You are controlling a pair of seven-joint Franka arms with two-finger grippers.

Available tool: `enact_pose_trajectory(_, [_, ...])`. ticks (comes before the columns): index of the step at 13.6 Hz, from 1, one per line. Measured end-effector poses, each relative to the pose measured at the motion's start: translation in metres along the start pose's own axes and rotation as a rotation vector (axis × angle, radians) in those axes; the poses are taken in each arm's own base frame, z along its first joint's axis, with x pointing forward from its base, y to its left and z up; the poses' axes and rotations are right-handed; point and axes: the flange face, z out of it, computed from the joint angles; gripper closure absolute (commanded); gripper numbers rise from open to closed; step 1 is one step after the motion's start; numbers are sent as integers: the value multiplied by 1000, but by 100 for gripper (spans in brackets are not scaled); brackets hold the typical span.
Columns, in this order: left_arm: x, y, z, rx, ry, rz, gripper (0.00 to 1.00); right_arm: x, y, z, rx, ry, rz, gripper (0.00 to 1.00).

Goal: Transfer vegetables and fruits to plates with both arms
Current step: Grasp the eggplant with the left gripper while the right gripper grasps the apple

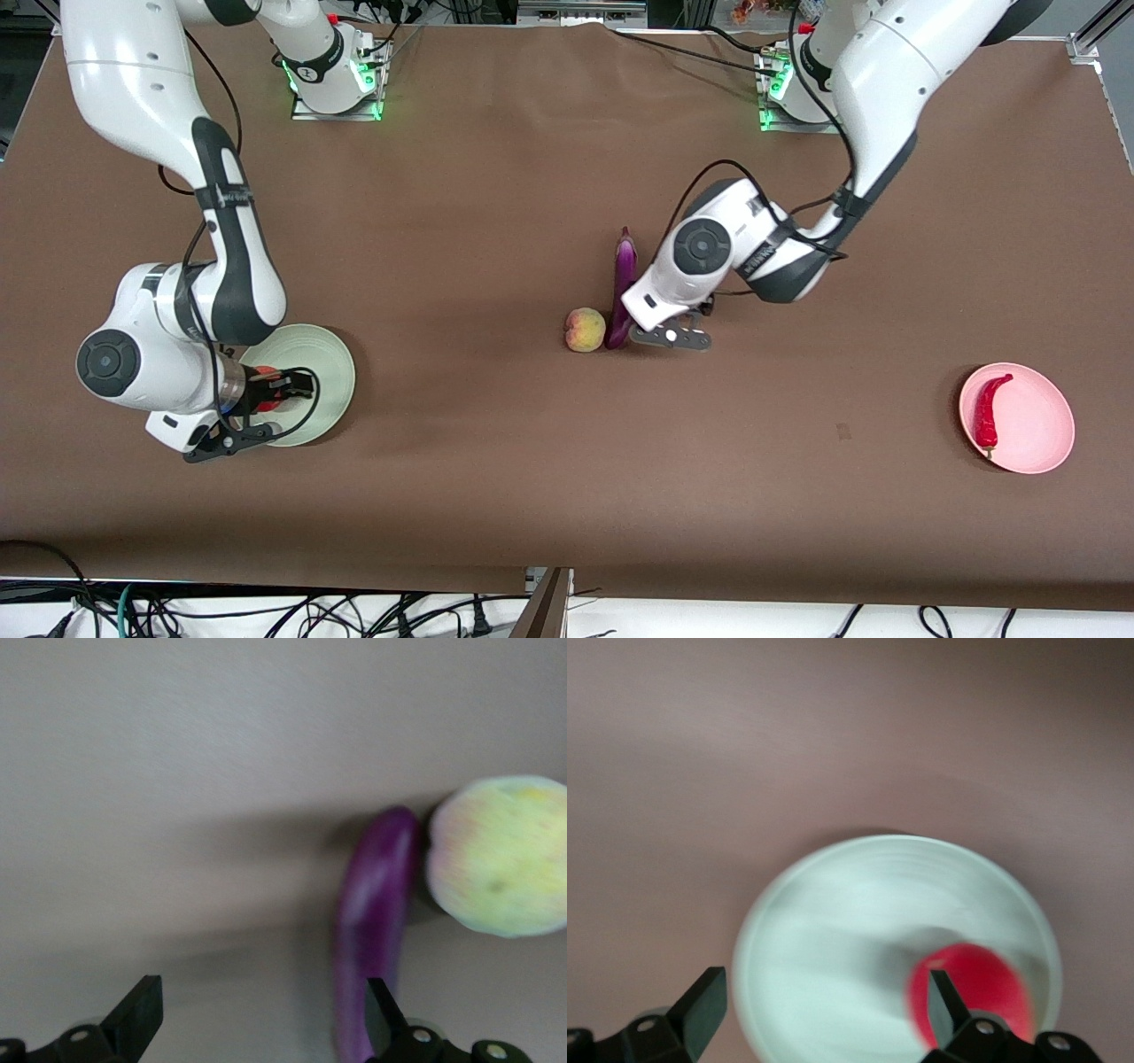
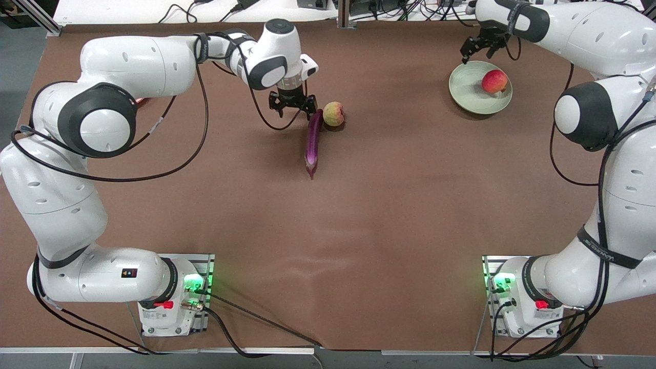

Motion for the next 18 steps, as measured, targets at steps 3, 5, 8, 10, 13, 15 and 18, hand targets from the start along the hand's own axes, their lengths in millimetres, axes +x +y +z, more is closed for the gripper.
enact_pose_trajectory(3, [-26,39,9,-6,5,66,0,6,-66,6,32,-15,100,0])
enact_pose_trajectory(5, [-49,60,27,-28,19,114,6,7,-112,16,34,-33,156,0])
enact_pose_trajectory(8, [-64,59,52,-25,38,150,50,7,-174,31,87,-30,265,0])
enact_pose_trajectory(10, [-60,51,57,-17,35,142,78,8,-201,43,117,-16,299,0])
enact_pose_trajectory(13, [-53,40,60,-9,34,123,94,8,-236,57,149,10,357,0])
enact_pose_trajectory(15, [-52,34,59,15,14,114,94,6,-278,68,164,56,406,0])
enact_pose_trajectory(18, [-43,7,46,109,-42,74,94,-5,-341,83,191,107,465,0])
